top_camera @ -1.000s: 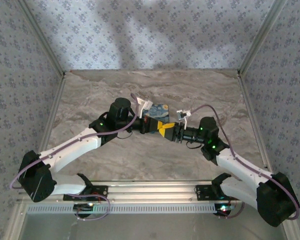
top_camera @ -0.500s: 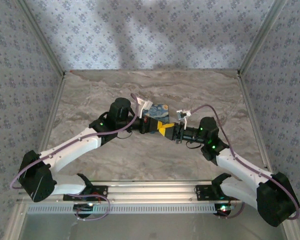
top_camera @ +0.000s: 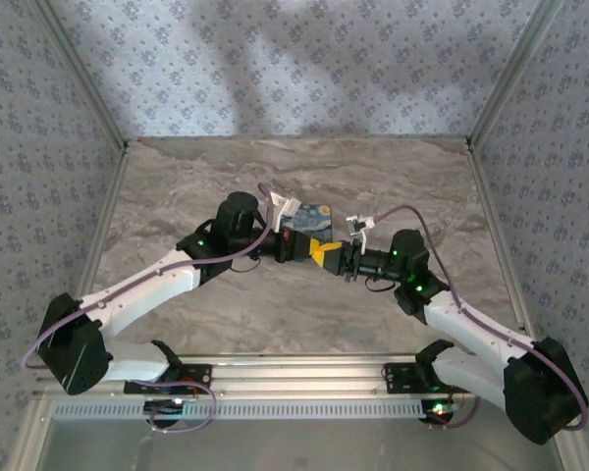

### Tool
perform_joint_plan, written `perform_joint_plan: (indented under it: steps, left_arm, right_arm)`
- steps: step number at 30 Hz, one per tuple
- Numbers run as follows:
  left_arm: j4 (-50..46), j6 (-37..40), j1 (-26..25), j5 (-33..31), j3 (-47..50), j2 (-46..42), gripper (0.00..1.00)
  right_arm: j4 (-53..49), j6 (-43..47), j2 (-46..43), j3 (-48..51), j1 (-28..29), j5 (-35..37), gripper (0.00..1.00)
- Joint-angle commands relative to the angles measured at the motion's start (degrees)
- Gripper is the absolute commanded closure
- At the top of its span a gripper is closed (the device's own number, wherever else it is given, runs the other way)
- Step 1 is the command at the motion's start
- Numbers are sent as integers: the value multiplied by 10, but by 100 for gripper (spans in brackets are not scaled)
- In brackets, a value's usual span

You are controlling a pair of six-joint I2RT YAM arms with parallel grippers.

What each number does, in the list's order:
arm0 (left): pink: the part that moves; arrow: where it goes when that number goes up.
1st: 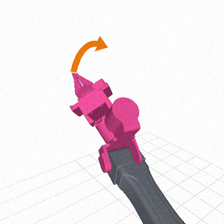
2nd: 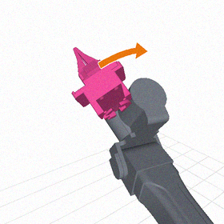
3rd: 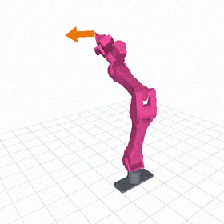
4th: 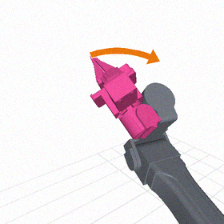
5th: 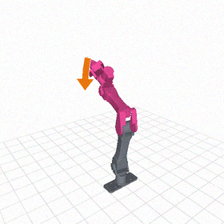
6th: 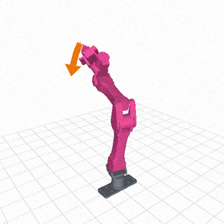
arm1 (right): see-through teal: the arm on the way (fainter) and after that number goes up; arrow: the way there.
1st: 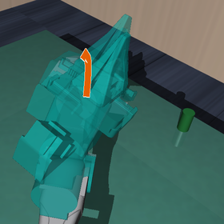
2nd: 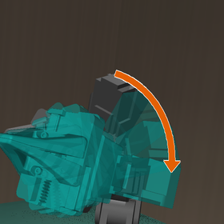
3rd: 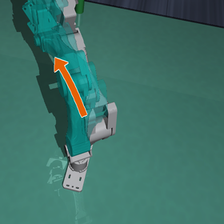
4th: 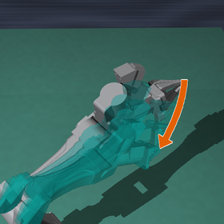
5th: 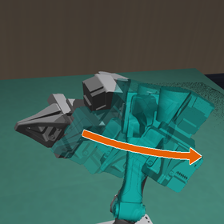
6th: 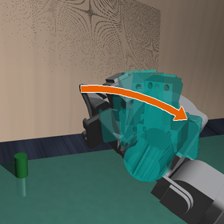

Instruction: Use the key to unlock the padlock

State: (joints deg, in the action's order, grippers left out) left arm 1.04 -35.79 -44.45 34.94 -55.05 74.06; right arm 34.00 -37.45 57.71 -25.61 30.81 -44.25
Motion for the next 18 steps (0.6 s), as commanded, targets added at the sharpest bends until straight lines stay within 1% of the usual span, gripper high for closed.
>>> perform_joint_plan:
  steps: [1, 6, 9, 10, 12, 15, 17, 18]
  left_arm:
    - [2, 7, 5, 5, -14, 4, 100]
    - [3, 8, 9, 7, -13, 4, 100]
    - [2, 10, 11, 11, -13, 3, 100]
    - [0, 12, 13, 11, -15, 4, 100]
    - [-4, 14, 17, 14, -19, 5, 100]
    - [-6, 16, 27, 18, -26, 6, 100]
    - [-7, 16, 35, 20, -33, 6, 90]
    - [-7, 16, 39, 20, -36, 5, 83]
  right_arm:
    - [-3, 8, -2, -13, 2, 4, 86]
    - [-16, 9, -6, -8, 2, 5, 89]
    - [-37, 9, -7, -10, 1, 8, 96]
    - [-50, 29, -8, -12, 1, 8, 97]
    - [-75, 42, -11, -14, 0, 13, 100]
    - [-111, 60, -16, -18, -2, 22, 100]
    - [-142, 76, -15, -24, -6, 28, 100]
    - [-154, 83, -14, -26, -9, 30, 100]
